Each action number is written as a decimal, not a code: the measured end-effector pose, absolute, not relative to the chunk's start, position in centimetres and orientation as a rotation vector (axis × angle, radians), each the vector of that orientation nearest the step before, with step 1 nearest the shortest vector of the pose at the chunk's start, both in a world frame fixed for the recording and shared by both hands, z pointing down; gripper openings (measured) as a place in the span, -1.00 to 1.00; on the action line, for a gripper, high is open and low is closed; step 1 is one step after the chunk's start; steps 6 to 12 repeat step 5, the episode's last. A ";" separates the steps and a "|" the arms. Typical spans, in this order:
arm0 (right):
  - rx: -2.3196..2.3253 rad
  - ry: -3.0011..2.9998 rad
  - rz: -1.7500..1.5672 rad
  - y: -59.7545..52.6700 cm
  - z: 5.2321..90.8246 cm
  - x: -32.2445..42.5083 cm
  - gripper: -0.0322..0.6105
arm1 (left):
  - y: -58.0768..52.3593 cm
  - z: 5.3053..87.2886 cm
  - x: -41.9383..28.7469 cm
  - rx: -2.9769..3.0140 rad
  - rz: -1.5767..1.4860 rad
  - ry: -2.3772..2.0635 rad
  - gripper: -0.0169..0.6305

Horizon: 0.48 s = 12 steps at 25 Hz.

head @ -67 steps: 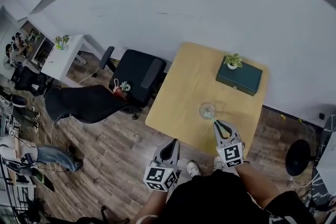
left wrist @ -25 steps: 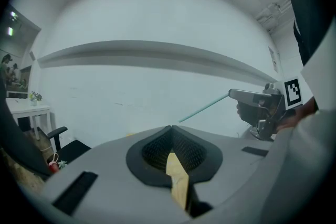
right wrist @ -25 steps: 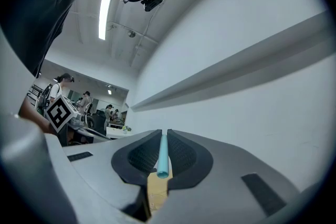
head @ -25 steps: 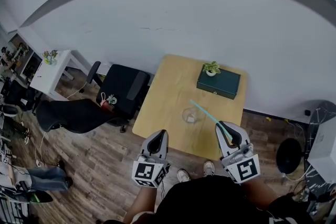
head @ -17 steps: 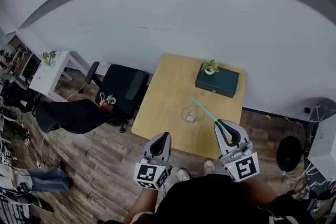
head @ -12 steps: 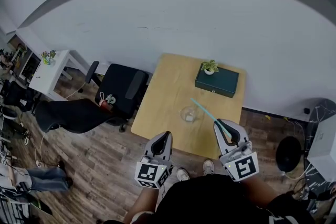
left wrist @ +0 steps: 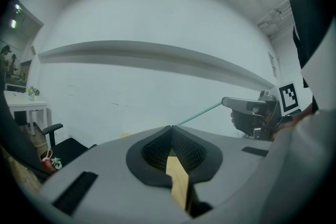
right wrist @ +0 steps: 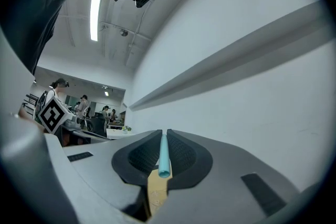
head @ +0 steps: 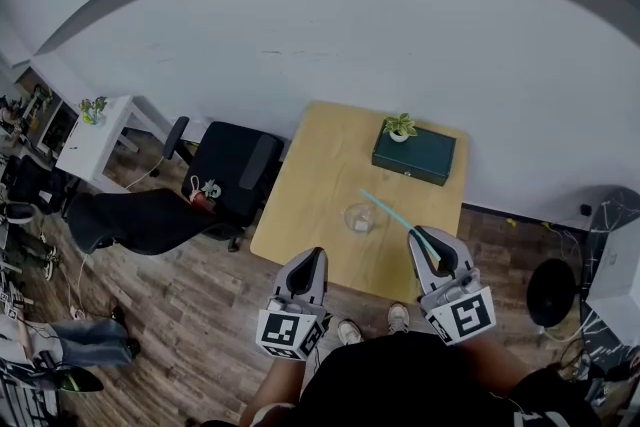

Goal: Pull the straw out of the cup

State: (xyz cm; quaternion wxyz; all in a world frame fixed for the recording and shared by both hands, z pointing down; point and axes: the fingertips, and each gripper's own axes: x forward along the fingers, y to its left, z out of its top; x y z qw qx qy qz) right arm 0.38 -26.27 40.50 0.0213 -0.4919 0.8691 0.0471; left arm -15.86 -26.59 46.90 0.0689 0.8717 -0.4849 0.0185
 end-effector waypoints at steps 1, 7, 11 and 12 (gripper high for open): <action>-1.528 2.689 0.141 -26.3 40.6 0.5 -0.76 | -26.5 47.0 -15.6 2.628 0.063 -1.451 -0.89; -1.542 2.683 0.136 -26.4 40.8 1.0 -0.76 | -26.1 47.4 -14.9 2.629 0.073 -1.429 -0.89; -1.542 2.683 0.136 -26.4 40.8 1.0 -0.76 | -26.1 47.4 -14.9 2.629 0.073 -1.429 -0.89; -1.542 2.683 0.136 -26.4 40.8 1.0 -0.76 | -26.1 47.4 -14.9 2.629 0.073 -1.429 -0.89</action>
